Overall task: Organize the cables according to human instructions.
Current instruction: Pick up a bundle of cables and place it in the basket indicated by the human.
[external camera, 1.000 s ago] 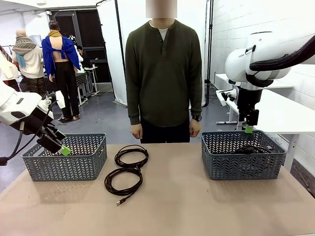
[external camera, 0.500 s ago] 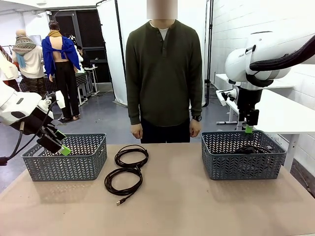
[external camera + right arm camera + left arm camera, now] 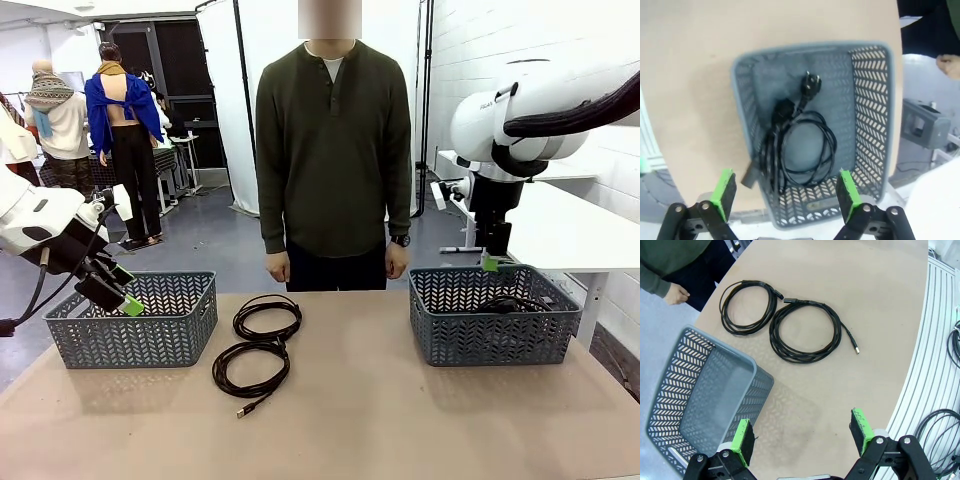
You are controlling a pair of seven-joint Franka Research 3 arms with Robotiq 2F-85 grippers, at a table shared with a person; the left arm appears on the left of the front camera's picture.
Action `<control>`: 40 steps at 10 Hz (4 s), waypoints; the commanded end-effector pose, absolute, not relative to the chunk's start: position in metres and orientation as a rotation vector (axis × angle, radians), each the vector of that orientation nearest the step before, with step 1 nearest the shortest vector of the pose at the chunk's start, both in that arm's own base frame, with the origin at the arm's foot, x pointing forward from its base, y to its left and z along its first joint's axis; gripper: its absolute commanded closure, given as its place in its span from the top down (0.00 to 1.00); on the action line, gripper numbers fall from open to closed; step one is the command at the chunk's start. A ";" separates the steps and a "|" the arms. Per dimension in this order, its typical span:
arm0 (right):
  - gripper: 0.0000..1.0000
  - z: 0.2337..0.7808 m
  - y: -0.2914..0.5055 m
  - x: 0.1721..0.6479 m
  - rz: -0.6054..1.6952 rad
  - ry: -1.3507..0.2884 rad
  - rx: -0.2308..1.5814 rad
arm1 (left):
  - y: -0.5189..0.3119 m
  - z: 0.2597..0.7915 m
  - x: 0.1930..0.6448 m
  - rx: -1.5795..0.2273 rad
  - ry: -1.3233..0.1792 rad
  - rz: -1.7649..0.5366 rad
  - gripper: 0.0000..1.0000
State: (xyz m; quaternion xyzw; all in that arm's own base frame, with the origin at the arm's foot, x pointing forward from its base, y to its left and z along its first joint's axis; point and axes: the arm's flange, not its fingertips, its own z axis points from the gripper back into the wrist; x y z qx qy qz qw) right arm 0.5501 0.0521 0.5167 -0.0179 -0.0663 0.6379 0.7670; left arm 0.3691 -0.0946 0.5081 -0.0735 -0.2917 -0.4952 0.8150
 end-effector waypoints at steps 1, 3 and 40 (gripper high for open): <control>1.00 0.513 0.067 0.519 1.310 -0.251 0.016 | -0.092 0.508 0.370 -0.177 -0.628 -1.064 1.00; 1.00 0.506 0.081 0.492 1.258 -0.329 0.068 | -0.092 0.508 0.370 -0.177 -0.628 -1.064 1.00; 1.00 0.463 0.148 0.435 1.169 -0.350 0.191 | -0.092 0.508 0.370 -0.177 -0.628 -1.064 1.00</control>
